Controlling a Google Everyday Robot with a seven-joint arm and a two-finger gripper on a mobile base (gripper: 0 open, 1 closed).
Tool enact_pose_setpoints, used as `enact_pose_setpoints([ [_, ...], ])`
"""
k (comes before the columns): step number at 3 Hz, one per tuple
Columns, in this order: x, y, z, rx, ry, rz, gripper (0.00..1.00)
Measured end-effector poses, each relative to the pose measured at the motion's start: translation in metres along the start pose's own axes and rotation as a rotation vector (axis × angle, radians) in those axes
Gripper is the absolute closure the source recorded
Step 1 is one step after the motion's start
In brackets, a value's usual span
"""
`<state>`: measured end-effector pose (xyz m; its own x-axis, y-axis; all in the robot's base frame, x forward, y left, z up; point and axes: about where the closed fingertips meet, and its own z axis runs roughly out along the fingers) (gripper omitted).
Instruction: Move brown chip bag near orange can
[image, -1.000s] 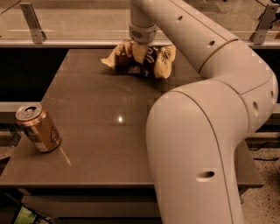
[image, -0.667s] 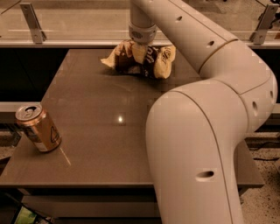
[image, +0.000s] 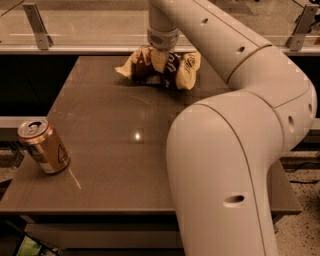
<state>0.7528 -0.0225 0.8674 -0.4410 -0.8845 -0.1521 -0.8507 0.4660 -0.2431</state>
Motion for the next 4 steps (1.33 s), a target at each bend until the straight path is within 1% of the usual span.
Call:
enact_pose_setpoints([
  [2, -0.004, -0.003, -0.050, -0.013, -0.175, -0.069, 1.00],
  [3, -0.004, -0.003, -0.071, -0.008, -0.225, -0.090, 1.00],
  [4, -0.004, 0.007, -0.091, -0.001, -0.252, -0.106, 1.00],
])
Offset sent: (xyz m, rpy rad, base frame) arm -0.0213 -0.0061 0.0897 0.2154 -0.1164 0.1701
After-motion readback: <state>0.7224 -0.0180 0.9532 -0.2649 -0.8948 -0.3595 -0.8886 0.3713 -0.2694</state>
